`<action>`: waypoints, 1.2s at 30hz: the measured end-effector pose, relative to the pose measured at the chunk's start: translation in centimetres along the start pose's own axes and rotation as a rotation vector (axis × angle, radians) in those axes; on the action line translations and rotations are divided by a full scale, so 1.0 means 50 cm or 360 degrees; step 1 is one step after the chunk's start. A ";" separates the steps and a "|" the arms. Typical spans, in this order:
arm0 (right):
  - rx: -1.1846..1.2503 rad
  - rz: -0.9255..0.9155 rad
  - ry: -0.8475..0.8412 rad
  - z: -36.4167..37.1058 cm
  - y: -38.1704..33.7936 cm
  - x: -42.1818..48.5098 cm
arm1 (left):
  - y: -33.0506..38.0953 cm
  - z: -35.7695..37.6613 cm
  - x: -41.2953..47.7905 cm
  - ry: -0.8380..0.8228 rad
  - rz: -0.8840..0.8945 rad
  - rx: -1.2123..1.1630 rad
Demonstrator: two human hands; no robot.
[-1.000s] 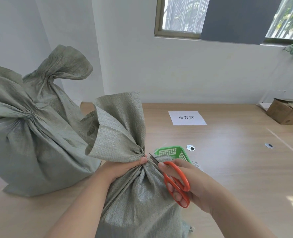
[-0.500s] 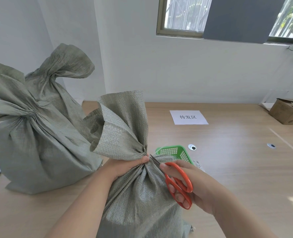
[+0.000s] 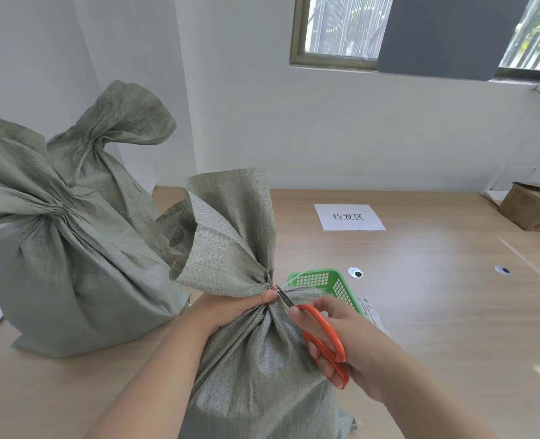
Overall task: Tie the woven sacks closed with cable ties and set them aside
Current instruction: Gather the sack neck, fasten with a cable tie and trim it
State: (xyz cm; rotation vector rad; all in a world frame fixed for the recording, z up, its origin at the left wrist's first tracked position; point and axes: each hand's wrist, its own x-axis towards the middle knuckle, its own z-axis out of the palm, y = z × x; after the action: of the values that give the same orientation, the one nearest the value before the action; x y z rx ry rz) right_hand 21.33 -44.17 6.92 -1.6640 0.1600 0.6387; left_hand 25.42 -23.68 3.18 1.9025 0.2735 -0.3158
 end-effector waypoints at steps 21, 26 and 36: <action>0.0053 -0.0145 0.0153 0.015 0.033 -0.025 | 0.000 0.010 0.002 -0.0083 0.0104 -0.0068; -0.0081 -0.0284 0.0408 -0.053 0.040 0.007 | -0.016 0.003 0.026 -0.0021 0.0186 0.0036; -0.1573 -0.0110 0.0810 -0.197 0.319 0.166 | -0.007 0.008 0.047 0.0028 0.0285 0.0047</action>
State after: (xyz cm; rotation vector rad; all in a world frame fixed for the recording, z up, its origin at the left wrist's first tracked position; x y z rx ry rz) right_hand 24.19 -54.74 -10.39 -2.7608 0.1575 0.2072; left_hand 27.48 -23.87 1.92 1.9442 0.1093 -0.1840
